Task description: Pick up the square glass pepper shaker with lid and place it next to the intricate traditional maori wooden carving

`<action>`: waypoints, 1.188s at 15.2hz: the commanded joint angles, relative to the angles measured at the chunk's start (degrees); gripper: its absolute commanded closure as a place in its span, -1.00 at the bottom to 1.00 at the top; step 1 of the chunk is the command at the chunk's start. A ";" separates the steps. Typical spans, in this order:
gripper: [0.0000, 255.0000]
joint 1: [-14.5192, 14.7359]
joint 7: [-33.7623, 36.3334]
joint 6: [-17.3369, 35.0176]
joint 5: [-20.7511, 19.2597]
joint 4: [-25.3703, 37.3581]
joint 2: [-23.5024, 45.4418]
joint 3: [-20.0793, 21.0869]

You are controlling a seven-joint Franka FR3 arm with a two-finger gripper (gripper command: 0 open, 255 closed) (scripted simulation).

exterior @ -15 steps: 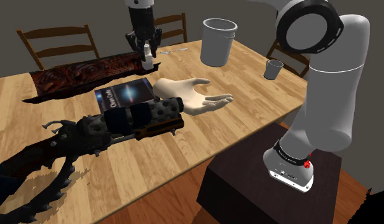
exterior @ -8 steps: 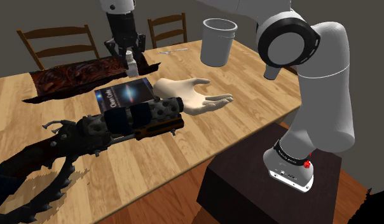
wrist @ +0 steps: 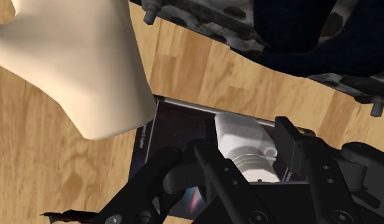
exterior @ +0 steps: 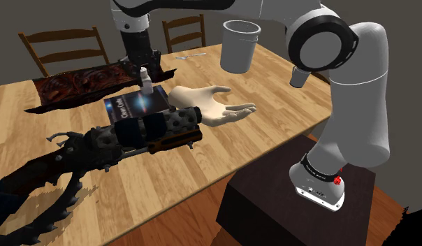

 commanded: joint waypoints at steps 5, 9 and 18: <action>1.00 -0.17 -0.30 5.42 0.10 -6.60 -1.19 -0.02; 1.00 -0.22 -0.46 8.55 0.12 -9.82 -1.28 -0.04; 1.00 -0.27 -0.78 15.05 0.13 -15.59 -0.54 -0.09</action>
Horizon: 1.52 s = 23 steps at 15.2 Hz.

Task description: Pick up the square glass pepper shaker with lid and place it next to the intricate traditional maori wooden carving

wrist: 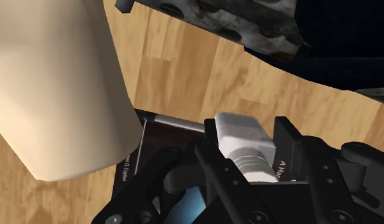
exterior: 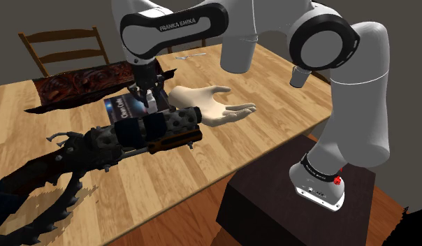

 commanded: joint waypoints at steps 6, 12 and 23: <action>1.00 0.01 -0.20 4.84 -0.01 -3.81 1.01 -0.04; 1.00 0.01 -0.29 6.81 -0.04 -5.05 1.74 -0.06; -1.00 -0.05 -0.28 5.11 -0.03 -3.77 1.32 -0.05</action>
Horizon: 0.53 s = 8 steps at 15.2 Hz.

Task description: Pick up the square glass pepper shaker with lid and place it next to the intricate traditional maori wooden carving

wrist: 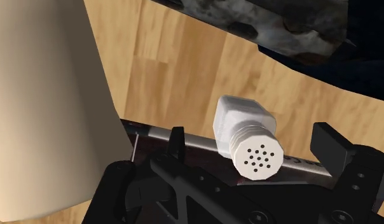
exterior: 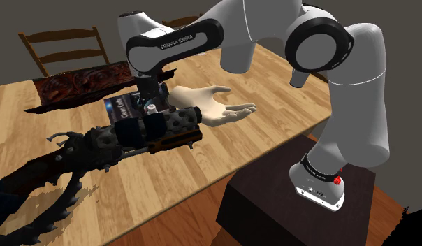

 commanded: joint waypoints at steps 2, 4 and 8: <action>-1.00 0.01 0.20 -4.44 0.00 3.59 -0.86 0.03; -1.00 -0.03 0.21 -5.88 0.00 4.89 -1.00 0.03; -1.00 -0.02 0.21 -5.88 0.00 4.88 -1.00 0.03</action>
